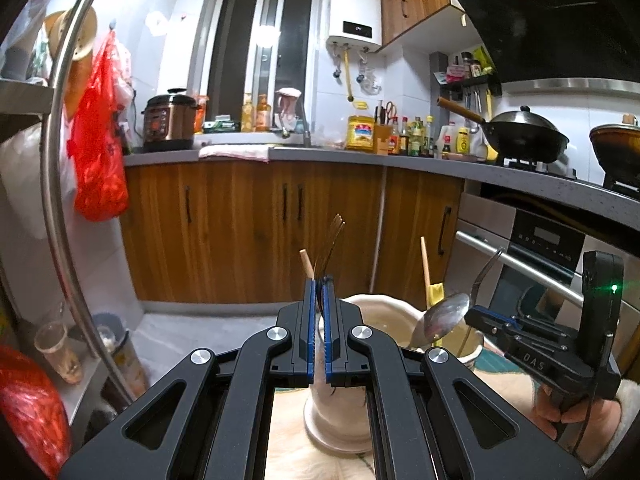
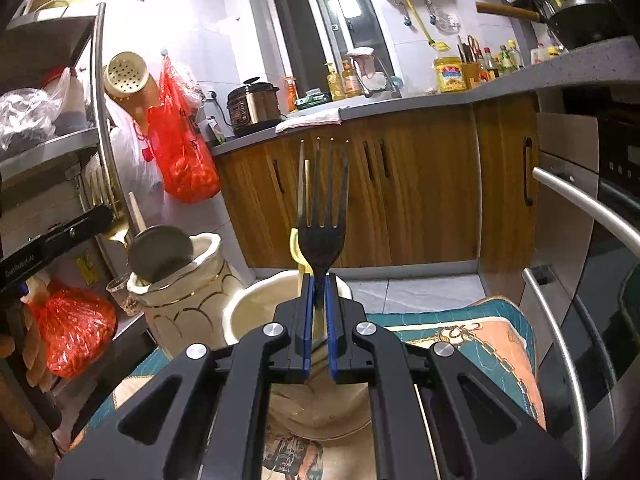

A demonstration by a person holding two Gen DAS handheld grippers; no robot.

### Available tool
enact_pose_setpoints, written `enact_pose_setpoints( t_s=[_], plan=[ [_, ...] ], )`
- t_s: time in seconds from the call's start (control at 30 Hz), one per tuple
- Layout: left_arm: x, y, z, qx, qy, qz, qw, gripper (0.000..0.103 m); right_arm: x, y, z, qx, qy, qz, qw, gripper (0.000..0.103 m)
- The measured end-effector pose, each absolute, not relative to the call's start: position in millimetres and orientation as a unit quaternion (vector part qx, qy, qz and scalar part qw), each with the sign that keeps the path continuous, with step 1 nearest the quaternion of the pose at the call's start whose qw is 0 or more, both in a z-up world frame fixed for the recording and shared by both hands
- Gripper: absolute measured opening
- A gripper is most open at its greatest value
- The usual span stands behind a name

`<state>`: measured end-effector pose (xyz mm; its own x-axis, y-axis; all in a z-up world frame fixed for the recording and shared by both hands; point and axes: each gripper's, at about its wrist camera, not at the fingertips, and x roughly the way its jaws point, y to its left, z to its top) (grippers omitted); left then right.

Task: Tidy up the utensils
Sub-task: 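Lower the gold fork into a holder cup with the left tool while the right tool inserts the silver fork, then open both tools and withdraw them back over the remaining utensils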

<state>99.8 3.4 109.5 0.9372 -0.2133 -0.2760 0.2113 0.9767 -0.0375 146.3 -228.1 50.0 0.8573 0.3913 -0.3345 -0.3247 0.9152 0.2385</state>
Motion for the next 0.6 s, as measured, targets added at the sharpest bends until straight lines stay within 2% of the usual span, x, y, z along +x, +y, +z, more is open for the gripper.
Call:
enact_pose_setpoints(
  t_s=[0.47, 0.53, 0.57, 0.6],
  plan=[
    [104.7, 6.5, 105.8, -0.005, 0.149, -0.096, 0.984, 0.006, 153.6, -235.4, 47.7, 0.111, 0.204, 0.188, 0.954, 0.008],
    [105.1, 6.1, 105.4, -0.005, 0.151, -0.097, 0.984, 0.007, 153.2, -235.3, 47.4, 0.112, 0.206, 0.190, 0.953, 0.015],
    [105.0, 5.7, 105.7, -0.005, 0.152, -0.096, 0.984, 0.012, 153.4, -236.4, 47.3, 0.113, 0.207, 0.192, 0.953, 0.024],
    [105.2, 5.8, 106.1, -0.006, 0.152, -0.096, 0.984, 0.014, 152.5, -236.6, 47.6, 0.113, 0.207, 0.193, 0.952, 0.026]
  ],
)
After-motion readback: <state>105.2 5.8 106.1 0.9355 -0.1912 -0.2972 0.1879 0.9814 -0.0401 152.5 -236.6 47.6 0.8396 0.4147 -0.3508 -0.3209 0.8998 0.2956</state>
